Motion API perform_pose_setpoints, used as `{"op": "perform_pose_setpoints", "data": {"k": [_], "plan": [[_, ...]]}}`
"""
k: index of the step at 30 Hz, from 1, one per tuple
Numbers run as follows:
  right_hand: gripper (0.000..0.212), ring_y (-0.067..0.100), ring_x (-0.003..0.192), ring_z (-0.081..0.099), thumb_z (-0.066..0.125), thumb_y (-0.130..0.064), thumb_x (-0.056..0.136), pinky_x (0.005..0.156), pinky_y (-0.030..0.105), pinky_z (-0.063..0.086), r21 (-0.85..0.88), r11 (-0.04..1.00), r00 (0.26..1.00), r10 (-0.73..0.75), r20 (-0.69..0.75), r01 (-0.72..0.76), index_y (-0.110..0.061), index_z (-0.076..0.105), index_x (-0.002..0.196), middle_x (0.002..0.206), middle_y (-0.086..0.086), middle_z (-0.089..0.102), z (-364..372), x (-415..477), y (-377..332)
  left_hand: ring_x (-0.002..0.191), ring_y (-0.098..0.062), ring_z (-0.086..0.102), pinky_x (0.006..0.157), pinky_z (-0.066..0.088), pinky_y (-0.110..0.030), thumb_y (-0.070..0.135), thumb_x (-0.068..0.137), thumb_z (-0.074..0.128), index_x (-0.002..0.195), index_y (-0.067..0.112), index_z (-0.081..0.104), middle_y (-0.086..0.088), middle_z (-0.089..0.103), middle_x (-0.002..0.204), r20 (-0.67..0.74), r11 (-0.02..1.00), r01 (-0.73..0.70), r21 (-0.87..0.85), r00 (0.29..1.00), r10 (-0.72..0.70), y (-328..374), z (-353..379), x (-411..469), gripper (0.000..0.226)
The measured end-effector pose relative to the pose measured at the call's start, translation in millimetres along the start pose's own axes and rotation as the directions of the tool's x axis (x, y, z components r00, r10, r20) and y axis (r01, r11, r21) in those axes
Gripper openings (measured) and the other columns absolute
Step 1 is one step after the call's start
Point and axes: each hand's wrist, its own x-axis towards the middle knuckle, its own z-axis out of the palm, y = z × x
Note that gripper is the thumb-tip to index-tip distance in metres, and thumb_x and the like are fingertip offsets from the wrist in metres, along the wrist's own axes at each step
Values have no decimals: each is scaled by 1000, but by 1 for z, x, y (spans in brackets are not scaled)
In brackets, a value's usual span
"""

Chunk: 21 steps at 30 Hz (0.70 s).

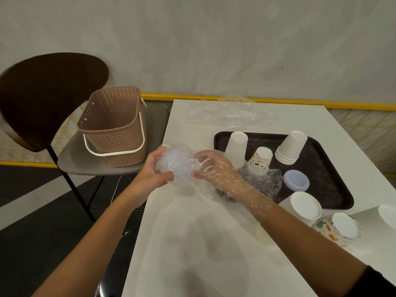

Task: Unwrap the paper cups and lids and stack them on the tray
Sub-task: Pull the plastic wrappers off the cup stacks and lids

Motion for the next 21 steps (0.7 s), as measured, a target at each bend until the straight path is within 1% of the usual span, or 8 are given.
{"op": "perform_pose_setpoints", "data": {"k": [5,7,9,13,14,16,18,21], "plan": [[51,2,76,53,78,-23,72,78,20,49,-51,999,1000,21,16,-20,-24,55,118,92,-14,47,-3,-3,-4,111,-8,52,87,50,-33,43,46,80,128,42,35,15,47,123,35,998,49,-44,998,-47,3,4,-4,93],[49,4,76,52,80,-26,70,80,24,49,-39,999,999,34,27,-33,-32,54,111,91,-13,47,-7,-5,-4,108,-9,53,87,49,-39,50,69,72,130,39,36,19,53,112,-67,990,82,-115,994,-90,6,4,-1,72],[52,4,74,48,80,-30,69,80,26,48,-82,996,998,47,52,-43,-37,53,112,90,-13,45,-6,-6,-3,104,-13,58,90,48,-43,36,87,61,129,30,42,13,59,109,-169,973,124,-195,973,-158,7,4,4,47],[69,0,83,45,80,-31,70,78,12,38,-131,991,993,34,110,-19,-36,46,130,107,-6,48,-7,-5,-5,84,-11,61,89,47,-36,29,90,58,96,20,68,9,70,82,-106,966,172,-193,975,-195,12,5,8,15],[72,-1,89,47,79,-31,71,77,7,37,-144,989,991,36,126,-17,-36,43,133,110,-6,48,-7,-6,-6,81,-10,59,86,45,-34,28,91,56,90,21,67,9,68,76,-97,968,171,-183,977,-190,13,5,10,13],[80,-1,84,47,77,-30,73,72,4,37,-171,985,989,31,144,-6,-34,34,140,96,-11,46,-8,-7,-9,85,-12,57,82,43,-33,27,92,54,87,20,64,5,65,83,-105,977,157,-142,979,-173,15,4,13,13],[88,1,71,42,76,-32,74,70,11,36,-234,972,984,37,172,5,-33,24,145,81,-11,39,-10,-6,-9,87,-13,56,81,43,-31,24,93,52,89,18,63,1,63,89,-120,988,122,-95,984,-133,16,3,15,13],[100,2,69,43,77,-40,70,74,19,38,-299,954,964,111,244,-34,-39,13,146,80,-11,39,-11,-4,-9,81,-12,55,76,44,-27,22,96,47,88,16,63,1,61,86,-119,999,53,2,992,-52,16,4,18,19]]}}
